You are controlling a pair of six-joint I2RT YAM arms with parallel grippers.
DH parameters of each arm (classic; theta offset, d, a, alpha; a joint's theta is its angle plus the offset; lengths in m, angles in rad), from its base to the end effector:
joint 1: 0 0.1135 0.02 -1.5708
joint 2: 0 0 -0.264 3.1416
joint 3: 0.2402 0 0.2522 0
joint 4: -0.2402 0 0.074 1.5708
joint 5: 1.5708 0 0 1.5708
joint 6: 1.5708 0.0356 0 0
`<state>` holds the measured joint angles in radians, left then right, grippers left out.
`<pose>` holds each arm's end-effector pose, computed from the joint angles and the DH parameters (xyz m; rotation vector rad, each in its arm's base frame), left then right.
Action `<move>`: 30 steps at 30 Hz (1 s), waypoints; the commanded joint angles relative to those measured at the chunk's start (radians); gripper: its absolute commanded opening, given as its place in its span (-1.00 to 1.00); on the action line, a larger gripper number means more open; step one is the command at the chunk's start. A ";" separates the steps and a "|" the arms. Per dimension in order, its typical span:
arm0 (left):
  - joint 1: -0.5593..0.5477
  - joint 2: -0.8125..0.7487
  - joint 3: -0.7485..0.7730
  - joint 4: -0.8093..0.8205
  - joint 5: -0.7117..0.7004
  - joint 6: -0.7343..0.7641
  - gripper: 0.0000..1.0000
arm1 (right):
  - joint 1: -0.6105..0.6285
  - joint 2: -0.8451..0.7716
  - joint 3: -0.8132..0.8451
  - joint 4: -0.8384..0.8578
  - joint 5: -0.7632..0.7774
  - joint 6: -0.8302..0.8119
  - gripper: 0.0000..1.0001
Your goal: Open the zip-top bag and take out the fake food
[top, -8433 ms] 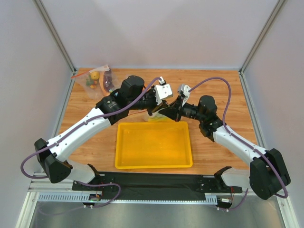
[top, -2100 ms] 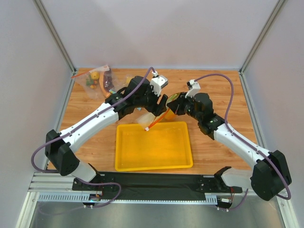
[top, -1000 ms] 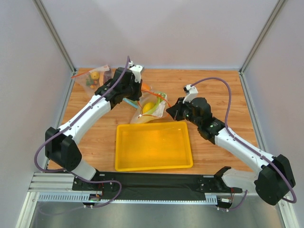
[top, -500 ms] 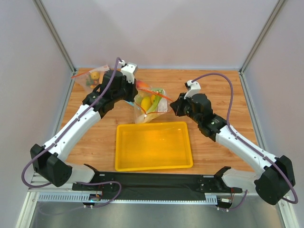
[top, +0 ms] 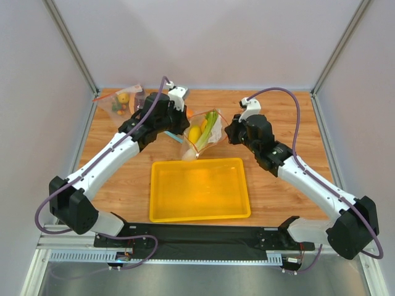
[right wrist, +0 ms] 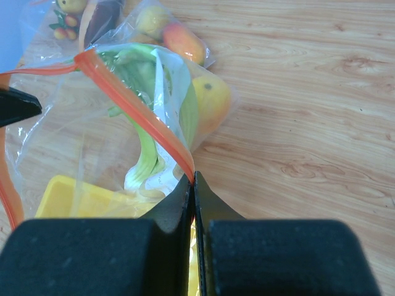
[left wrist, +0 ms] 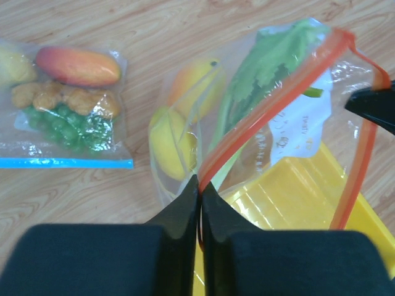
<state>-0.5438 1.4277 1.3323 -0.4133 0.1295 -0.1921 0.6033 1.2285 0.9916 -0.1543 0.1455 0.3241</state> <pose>0.2778 -0.1733 0.3580 0.4517 2.0792 -0.5778 0.2373 0.1572 0.3214 -0.1803 1.9787 0.4647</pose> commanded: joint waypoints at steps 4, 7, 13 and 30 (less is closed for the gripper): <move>-0.071 -0.015 0.036 0.034 -0.024 0.042 -0.03 | -0.008 0.029 -0.007 0.117 -0.067 -0.005 -0.99; -0.113 -0.036 0.056 0.036 -0.050 0.060 0.19 | -0.008 0.043 -0.028 0.145 -0.081 -0.005 -0.99; -0.200 -0.062 0.103 0.076 -0.058 0.088 0.26 | -0.007 0.054 -0.050 0.188 -0.083 -0.025 -0.99; -0.364 0.195 0.272 -0.111 -0.197 0.091 0.20 | -0.007 -0.066 -0.148 0.173 -0.081 0.001 -0.99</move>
<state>-0.8917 1.6115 1.5661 -0.4675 0.0380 -0.1257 0.5987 1.1927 0.8440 -0.0109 0.0677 0.3195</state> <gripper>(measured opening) 0.600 0.007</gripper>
